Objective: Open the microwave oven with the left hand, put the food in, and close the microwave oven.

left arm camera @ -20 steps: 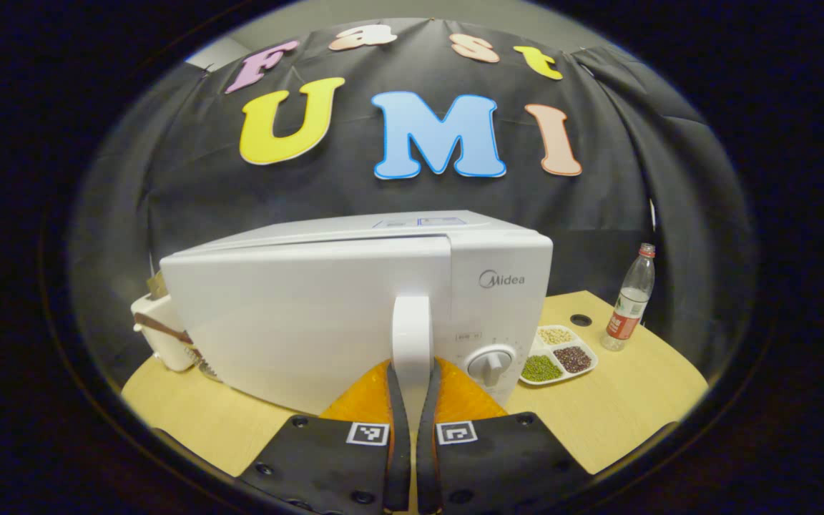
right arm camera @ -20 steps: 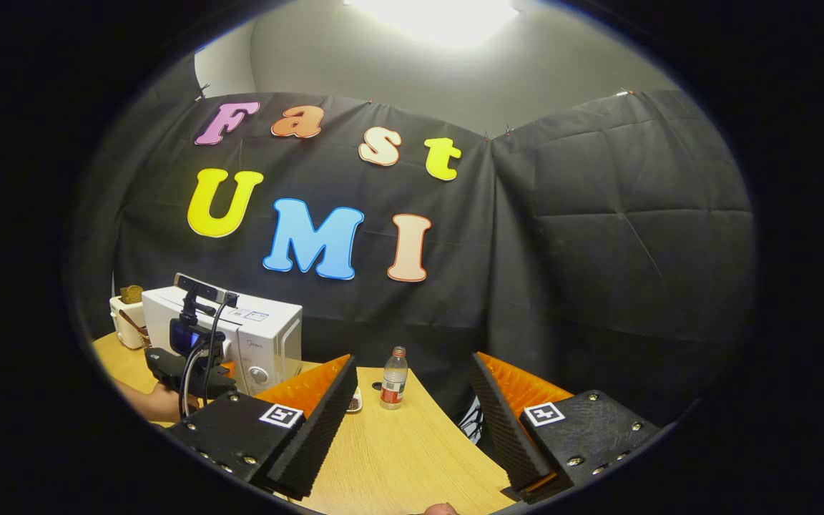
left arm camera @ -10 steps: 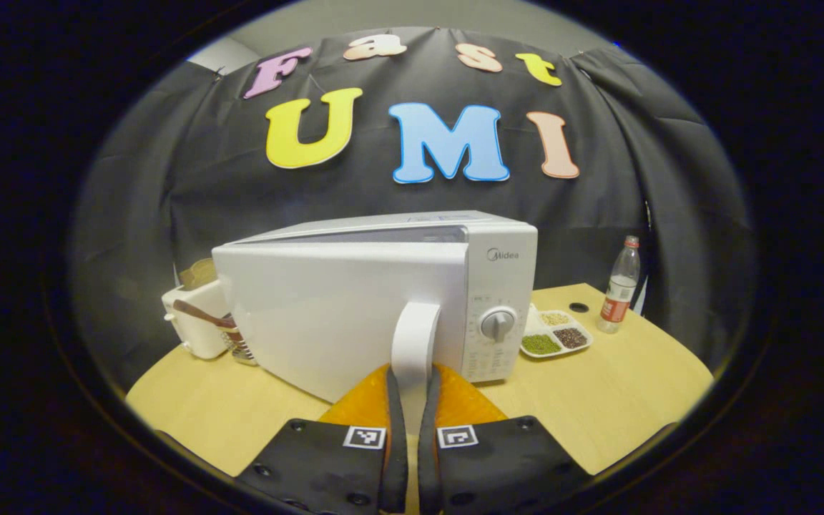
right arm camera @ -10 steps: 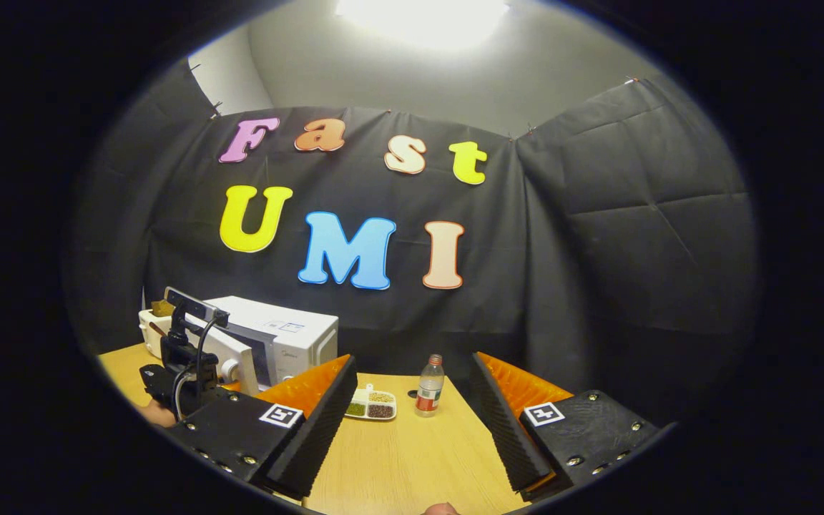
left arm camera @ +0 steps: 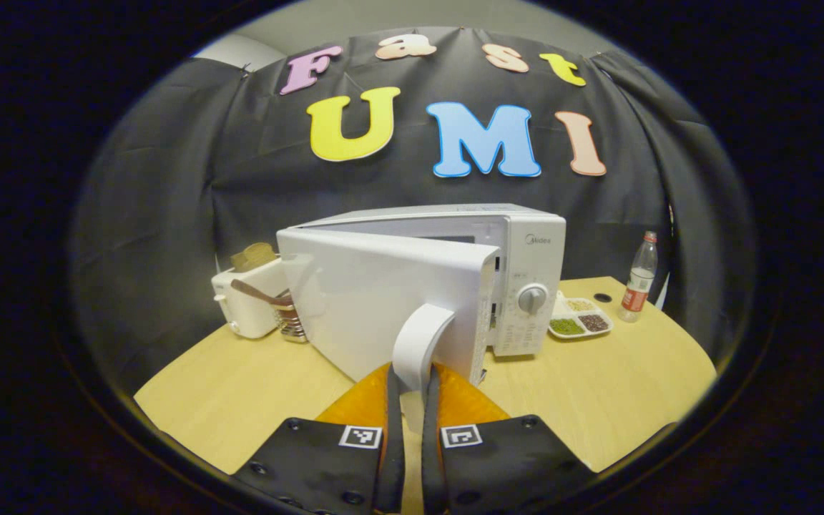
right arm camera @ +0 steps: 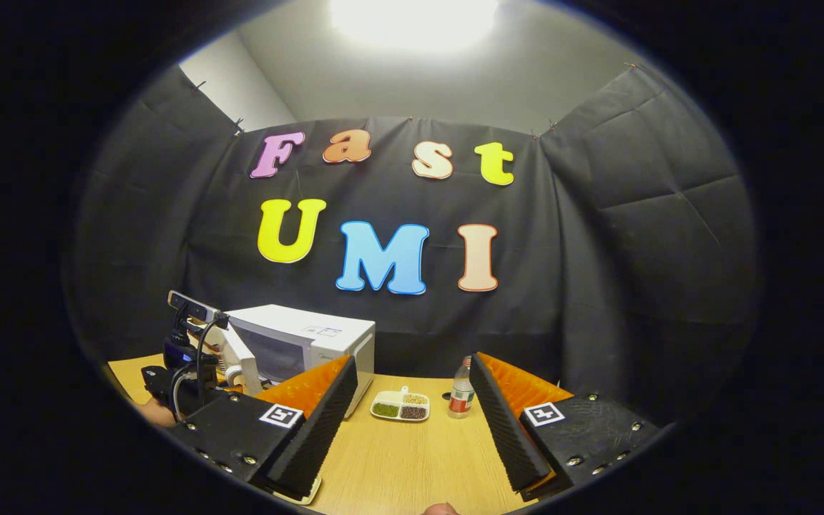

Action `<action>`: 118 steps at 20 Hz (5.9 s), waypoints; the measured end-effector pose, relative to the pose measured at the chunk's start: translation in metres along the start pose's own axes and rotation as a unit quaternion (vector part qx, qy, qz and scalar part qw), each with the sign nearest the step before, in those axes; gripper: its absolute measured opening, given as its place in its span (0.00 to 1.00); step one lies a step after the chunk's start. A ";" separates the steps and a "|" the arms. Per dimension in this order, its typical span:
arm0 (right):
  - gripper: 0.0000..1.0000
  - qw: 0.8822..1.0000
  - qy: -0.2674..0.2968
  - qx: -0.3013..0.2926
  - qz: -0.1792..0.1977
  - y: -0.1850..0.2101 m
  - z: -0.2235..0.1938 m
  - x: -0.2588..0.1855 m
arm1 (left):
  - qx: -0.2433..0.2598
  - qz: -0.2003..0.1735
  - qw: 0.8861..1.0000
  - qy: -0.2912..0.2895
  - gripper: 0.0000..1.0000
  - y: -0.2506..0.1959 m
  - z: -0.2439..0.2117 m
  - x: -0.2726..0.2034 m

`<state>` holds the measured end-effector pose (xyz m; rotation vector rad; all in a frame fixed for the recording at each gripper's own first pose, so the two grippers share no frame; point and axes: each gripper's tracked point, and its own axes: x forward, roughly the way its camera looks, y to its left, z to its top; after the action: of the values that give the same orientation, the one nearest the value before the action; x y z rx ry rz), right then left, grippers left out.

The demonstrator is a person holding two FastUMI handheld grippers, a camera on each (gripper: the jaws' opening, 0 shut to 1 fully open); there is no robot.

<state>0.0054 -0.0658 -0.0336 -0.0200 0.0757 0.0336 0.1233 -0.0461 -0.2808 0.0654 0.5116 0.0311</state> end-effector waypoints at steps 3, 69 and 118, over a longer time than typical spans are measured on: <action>0.96 1.000 0.001 0.000 0.023 0.006 -0.002 -0.006 | -0.003 0.020 1.000 0.002 0.17 0.022 -0.006 -0.015; 0.97 0.775 0.356 -0.178 0.491 0.226 -0.290 -0.022 | -0.036 0.190 0.967 -0.164 0.98 0.184 0.087 -0.313; 0.75 0.903 0.146 -0.242 0.325 0.349 -0.141 0.230 | -0.060 0.217 0.955 -0.193 0.98 0.344 0.110 -0.212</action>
<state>0.2123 0.2874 -0.1980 -0.5012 0.3724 0.7216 -0.0121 0.2814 -0.0570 0.0626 0.0960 0.4716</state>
